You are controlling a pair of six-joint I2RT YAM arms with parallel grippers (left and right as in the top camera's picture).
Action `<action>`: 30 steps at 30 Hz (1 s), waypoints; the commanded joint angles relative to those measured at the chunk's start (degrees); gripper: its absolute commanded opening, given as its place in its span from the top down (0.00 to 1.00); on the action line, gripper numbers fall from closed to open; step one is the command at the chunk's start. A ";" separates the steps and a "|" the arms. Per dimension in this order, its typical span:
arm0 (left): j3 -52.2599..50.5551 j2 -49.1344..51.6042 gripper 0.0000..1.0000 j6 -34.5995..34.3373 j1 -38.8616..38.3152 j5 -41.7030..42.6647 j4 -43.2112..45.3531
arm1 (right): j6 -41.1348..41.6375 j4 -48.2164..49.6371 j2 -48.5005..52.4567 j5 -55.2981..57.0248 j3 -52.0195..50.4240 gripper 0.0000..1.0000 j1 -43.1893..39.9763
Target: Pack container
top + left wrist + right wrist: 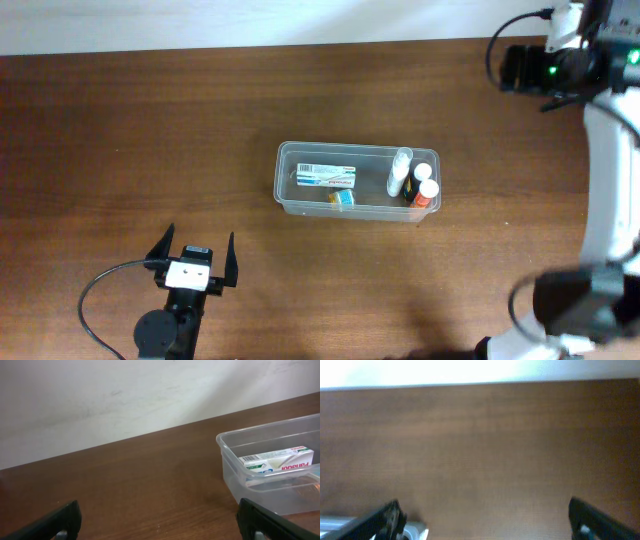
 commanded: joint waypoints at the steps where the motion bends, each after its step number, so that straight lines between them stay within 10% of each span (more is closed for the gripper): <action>1: -0.26 -0.55 0.01 0.92 -0.22 0.83 -0.13 | -2.62 7.82 -9.03 -0.63 -13.64 0.02 0.83; 21: -0.26 -0.55 0.01 0.92 -0.22 0.83 -0.13 | -2.71 56.63 -67.71 -0.72 -88.06 0.02 12.63; 30: -0.26 -0.55 0.01 0.92 -0.22 0.83 -0.13 | -2.67 61.59 -85.20 -1.60 -102.60 0.02 14.45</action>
